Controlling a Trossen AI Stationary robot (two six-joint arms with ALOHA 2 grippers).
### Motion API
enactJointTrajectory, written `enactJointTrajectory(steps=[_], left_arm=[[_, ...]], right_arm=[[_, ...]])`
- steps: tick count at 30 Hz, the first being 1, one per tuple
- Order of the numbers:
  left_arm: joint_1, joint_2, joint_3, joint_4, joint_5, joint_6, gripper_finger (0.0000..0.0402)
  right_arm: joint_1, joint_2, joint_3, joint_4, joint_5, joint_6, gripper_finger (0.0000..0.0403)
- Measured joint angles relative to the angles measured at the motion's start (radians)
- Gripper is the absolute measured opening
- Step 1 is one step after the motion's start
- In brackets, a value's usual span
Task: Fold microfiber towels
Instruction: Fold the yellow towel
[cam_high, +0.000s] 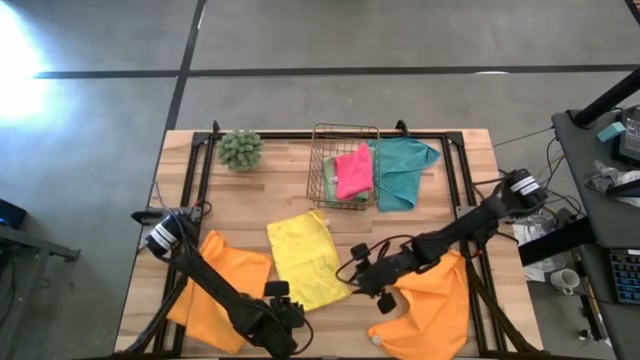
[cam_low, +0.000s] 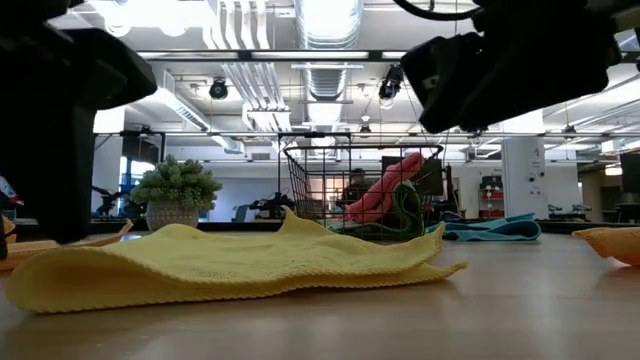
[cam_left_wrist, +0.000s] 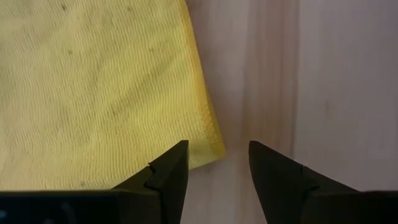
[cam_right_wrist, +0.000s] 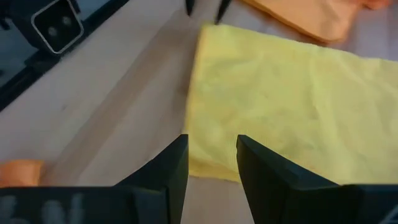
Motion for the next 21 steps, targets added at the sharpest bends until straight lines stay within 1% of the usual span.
enactJointTrajectory(steps=[2,5,7,12,18,21], left_arm=[[0.000,0.013,0.000,-0.001,0.001,0.000,0.0153],[0.000,0.030,0.000,-0.005,0.001,0.000,0.0153],[0.000,0.036,0.000,-0.005,0.000,0.000,0.0153],[0.003,0.048,0.000,-0.019,-0.008,0.000,0.0153],[0.011,0.061,0.000,-0.016,-0.014,0.000,0.0153],[0.013,0.062,-0.001,-0.014,-0.017,-0.001,0.0143]], right_arm=[[0.001,0.039,0.037,0.001,-0.027,-0.027,0.0128],[0.005,0.097,0.093,-0.013,-0.036,-0.061,0.0128],[0.005,0.126,0.128,-0.047,-0.053,-0.071,0.0128],[0.003,0.173,0.189,-0.119,-0.054,-0.078,0.0128],[-0.005,0.198,0.186,-0.125,-0.054,-0.084,0.0128],[-0.010,0.207,0.175,-0.124,-0.046,-0.082,0.0128]])
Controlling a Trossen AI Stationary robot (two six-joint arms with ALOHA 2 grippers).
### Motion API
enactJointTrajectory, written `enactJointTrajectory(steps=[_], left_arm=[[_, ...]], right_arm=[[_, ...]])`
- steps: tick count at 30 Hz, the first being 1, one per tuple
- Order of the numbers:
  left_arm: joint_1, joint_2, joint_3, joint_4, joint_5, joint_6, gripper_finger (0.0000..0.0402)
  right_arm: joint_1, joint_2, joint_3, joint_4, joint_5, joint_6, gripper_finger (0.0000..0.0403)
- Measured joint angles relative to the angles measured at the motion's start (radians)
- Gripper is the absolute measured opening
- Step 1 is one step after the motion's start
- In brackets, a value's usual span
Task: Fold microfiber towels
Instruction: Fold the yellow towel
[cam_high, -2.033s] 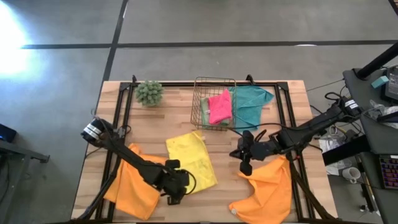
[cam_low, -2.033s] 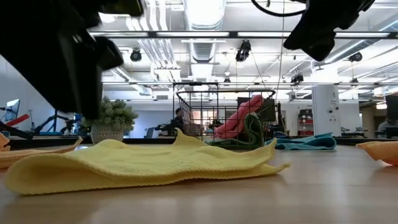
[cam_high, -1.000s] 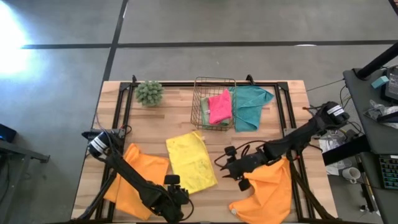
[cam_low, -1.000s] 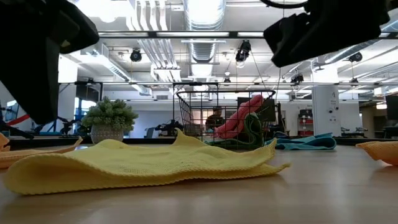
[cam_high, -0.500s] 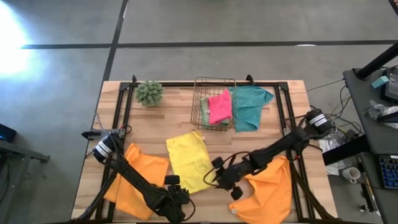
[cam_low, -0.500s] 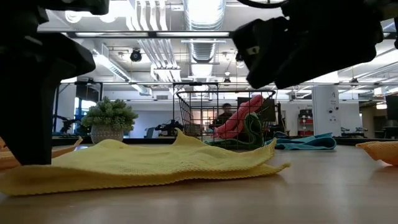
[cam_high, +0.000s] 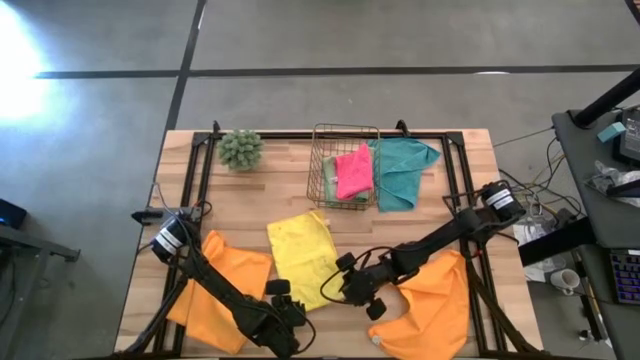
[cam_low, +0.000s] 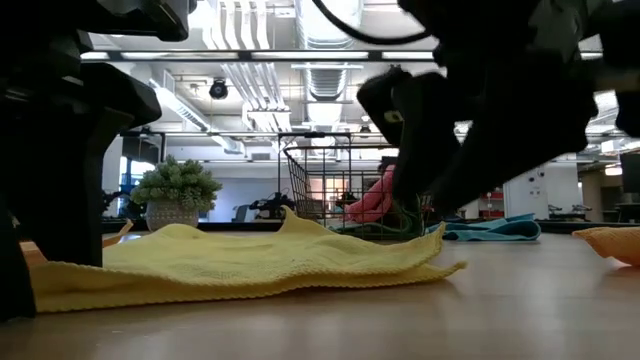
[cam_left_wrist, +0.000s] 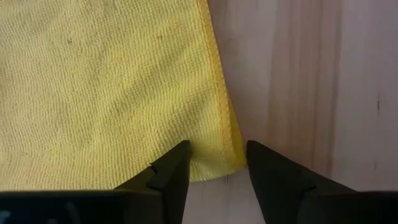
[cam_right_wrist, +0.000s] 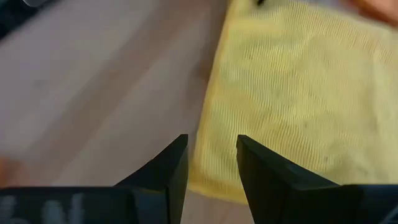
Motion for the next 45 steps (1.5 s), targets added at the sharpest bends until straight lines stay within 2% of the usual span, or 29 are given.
enactJointTrajectory(steps=[3,9,11,18,31,35,41,45], left_arm=[[0.000,0.004,-0.001,0.002,0.001,0.000,0.0113],[0.001,0.006,-0.002,-0.009,-0.010,0.002,0.0021],[0.002,0.006,0.000,-0.010,-0.009,0.002,0.0007],[0.002,0.006,0.000,-0.007,-0.004,0.000,0.0010],[0.002,0.006,0.000,-0.003,0.006,0.000,0.0010],[0.002,0.006,0.001,0.009,0.010,0.000,0.0010],[0.002,0.006,0.001,0.008,0.010,0.000,0.0010],[0.002,0.004,0.002,0.006,0.012,0.000,0.0010]], right_arm=[[-0.001,0.016,-0.003,0.002,0.000,0.011,0.0128],[0.005,0.050,0.015,0.010,-0.008,-0.001,0.0128],[0.005,0.058,0.019,0.017,-0.008,-0.017,0.0128],[-0.002,0.106,0.026,0.013,-0.012,-0.022,0.0128],[-0.064,0.109,0.027,-0.009,0.060,0.018,0.0122],[-0.086,0.112,0.028,-0.028,-0.002,0.061,0.0093],[-0.090,0.114,0.027,-0.033,-0.011,0.077,0.0019],[-0.090,0.114,0.028,-0.036,-0.008,0.077,0.0009]])
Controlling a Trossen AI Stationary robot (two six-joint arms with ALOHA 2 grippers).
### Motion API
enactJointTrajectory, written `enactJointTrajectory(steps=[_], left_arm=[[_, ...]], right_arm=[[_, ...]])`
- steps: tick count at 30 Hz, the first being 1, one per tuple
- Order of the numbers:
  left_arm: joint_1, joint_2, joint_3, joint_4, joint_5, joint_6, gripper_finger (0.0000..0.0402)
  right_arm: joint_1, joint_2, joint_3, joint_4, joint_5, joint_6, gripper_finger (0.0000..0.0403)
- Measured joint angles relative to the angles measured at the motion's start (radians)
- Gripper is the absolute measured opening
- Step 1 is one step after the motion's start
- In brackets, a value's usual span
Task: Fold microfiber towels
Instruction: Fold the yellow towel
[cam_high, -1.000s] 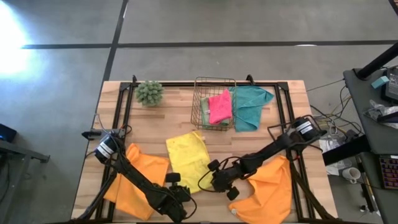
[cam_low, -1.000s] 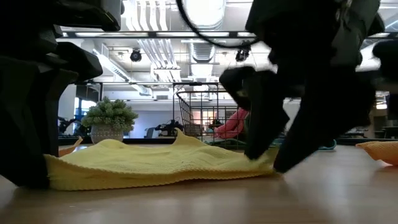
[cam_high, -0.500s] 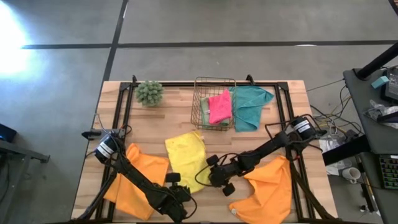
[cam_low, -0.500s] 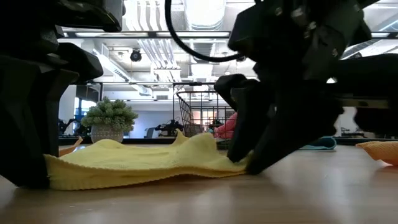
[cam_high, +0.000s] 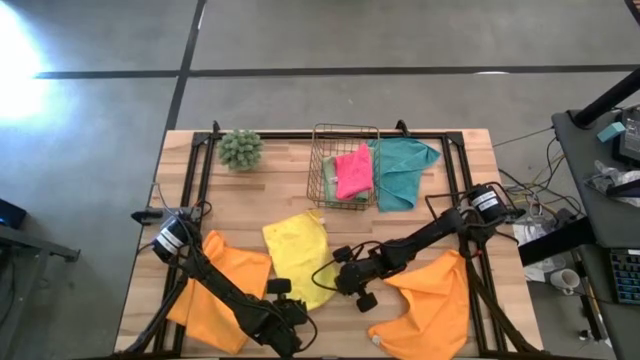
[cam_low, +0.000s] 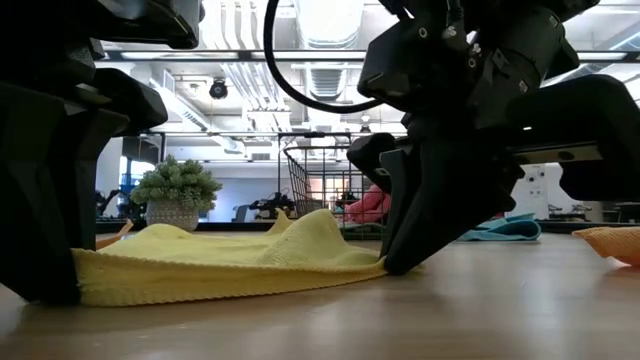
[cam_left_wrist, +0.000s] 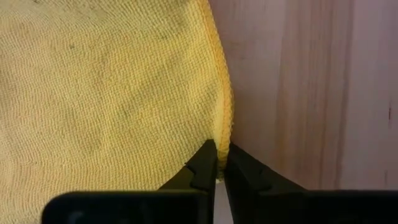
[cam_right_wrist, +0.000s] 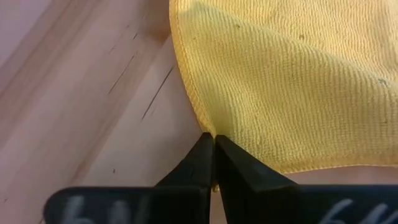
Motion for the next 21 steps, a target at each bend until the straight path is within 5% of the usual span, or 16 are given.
enactJointTrajectory(steps=[12,21], left_arm=[[-0.001,-0.010,0.096,-0.015,0.028,-0.002,0.0010],[0.004,-0.013,0.119,-0.105,0.034,-0.003,0.0010]], right_arm=[[0.021,-0.011,0.057,-0.085,0.000,0.053,0.0014],[0.034,-0.014,0.176,-0.264,-0.084,0.033,0.0097]])
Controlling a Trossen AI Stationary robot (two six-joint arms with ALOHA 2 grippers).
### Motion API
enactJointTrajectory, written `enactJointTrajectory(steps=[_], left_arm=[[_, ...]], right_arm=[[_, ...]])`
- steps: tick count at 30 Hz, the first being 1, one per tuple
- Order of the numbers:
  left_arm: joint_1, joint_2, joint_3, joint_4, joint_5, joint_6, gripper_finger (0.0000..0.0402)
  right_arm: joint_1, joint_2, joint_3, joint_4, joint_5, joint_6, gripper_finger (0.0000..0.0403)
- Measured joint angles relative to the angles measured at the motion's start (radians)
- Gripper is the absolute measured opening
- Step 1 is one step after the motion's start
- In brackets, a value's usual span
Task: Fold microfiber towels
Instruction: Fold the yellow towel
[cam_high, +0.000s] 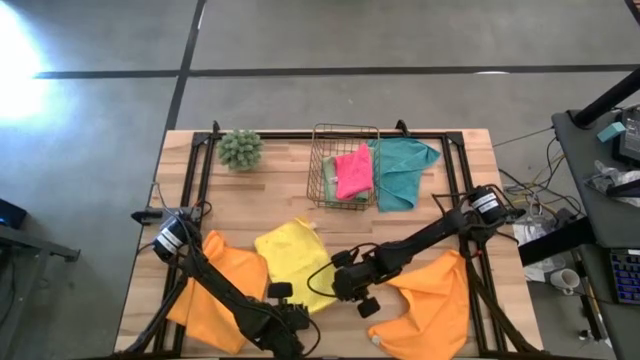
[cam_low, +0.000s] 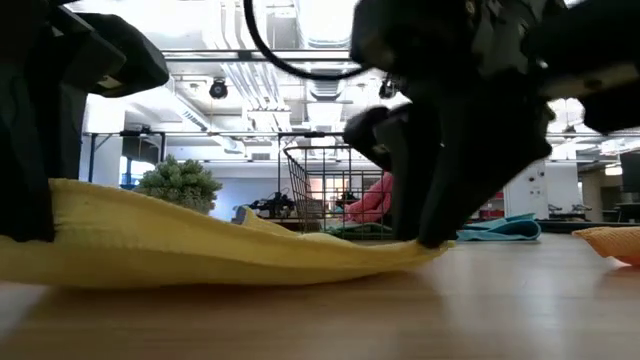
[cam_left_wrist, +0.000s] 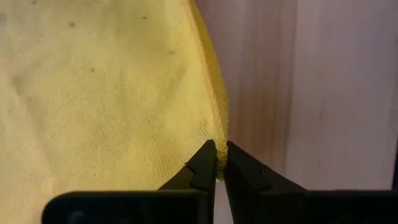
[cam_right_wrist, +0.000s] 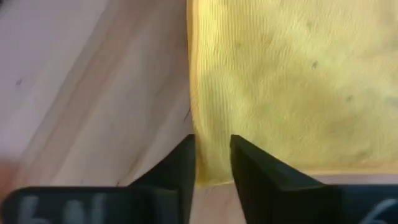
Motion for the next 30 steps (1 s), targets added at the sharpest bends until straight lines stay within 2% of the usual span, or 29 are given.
enactJointTrajectory(steps=[9,15,24,30], left_arm=[[0.000,-0.004,0.005,-0.011,0.001,0.000,0.0010],[0.000,-0.004,0.005,-0.010,0.001,0.001,0.0010],[0.000,-0.004,0.005,-0.012,0.013,0.001,0.0010],[0.000,-0.006,0.005,-0.013,0.026,0.001,0.0010]], right_arm=[[0.000,0.024,0.046,0.004,-0.018,-0.085,0.0192],[-0.005,0.077,0.043,0.010,0.001,-0.079,0.0219],[-0.024,0.101,0.052,0.004,0.017,-0.067,0.0209],[-0.039,0.098,0.052,0.003,0.034,-0.063,0.0144]])
